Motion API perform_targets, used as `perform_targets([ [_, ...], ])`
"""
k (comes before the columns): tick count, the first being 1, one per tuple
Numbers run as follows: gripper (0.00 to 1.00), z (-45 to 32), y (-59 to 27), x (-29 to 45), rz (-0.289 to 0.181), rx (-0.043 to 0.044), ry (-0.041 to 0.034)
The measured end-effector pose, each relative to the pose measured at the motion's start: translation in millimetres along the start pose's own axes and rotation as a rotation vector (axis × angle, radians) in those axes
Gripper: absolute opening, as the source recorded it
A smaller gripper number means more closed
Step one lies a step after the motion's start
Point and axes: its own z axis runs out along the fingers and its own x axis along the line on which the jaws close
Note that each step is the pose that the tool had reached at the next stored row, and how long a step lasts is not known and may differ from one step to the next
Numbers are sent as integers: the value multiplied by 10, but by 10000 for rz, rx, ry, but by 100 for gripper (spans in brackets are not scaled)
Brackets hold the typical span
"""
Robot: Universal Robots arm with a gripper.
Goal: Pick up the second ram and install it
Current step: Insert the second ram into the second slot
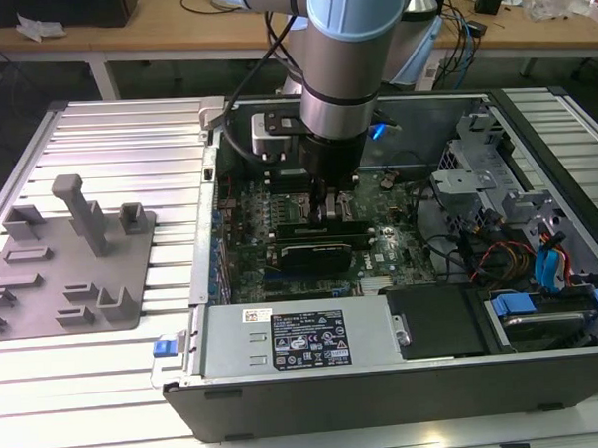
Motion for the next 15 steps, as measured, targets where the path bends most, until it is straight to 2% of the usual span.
perform_targets([
  [5, 9, 1, -1, 0, 231, 11, -12],
  [15, 9, 48, 3, 2, 245, 20, -10],
])
